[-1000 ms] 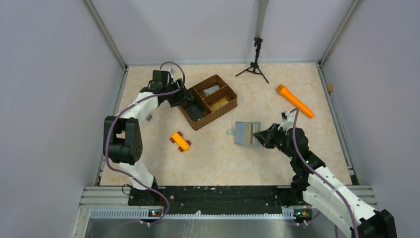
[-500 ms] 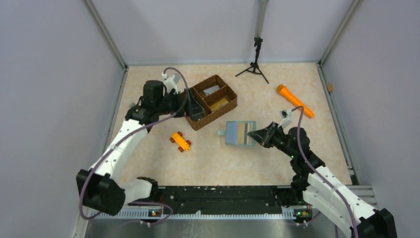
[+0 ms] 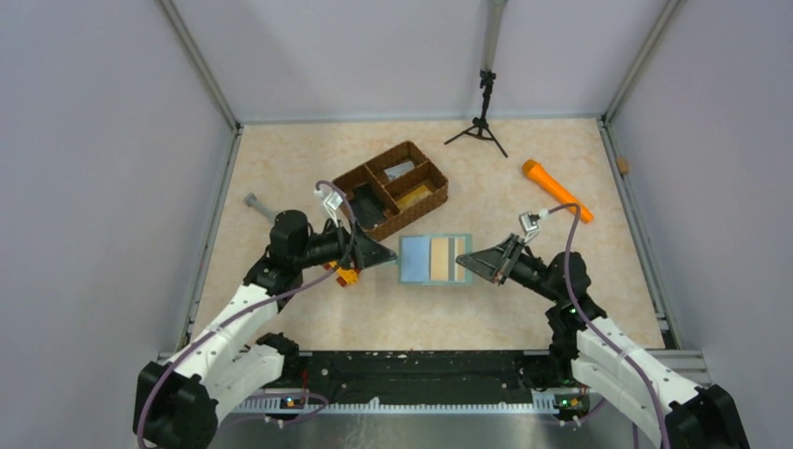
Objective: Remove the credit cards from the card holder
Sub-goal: Remove the credit card from the card holder.
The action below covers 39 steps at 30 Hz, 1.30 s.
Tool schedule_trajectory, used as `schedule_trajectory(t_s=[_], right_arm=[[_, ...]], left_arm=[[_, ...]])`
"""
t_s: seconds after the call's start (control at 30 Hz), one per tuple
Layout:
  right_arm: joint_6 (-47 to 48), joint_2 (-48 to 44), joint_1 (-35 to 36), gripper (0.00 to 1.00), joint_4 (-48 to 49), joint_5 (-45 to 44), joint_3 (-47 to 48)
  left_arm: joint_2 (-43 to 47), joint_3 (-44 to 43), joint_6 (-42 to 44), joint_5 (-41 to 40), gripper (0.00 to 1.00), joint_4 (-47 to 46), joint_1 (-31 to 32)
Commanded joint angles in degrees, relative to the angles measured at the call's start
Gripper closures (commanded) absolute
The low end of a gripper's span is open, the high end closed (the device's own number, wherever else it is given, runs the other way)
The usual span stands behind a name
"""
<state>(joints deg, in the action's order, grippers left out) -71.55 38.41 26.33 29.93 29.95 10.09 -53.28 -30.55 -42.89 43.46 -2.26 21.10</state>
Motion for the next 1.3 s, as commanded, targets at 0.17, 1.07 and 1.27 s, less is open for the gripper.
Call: schedule_trajectory(t_s=[0.17,1.07,1.27], right_arm=[[-7.2,-0.9,-0.5,1.00,12.8,6.3,-0.8],[13.3,-5.8,-0.5,0.83,-5.8,3.7,-3.4],[12.5,-7.1,-0.5,0.85,-8.0,3.3,-4.6]], left_arm=[[-0.6,2.7,-7.9,4.2,0.01,-19.2,1.8],[-15.6,5.9,-5.2,3.3,1.00,-26.9,8.1],[-15.3,8.3,-9.5,5.8,1.00,-34.5,8.6]])
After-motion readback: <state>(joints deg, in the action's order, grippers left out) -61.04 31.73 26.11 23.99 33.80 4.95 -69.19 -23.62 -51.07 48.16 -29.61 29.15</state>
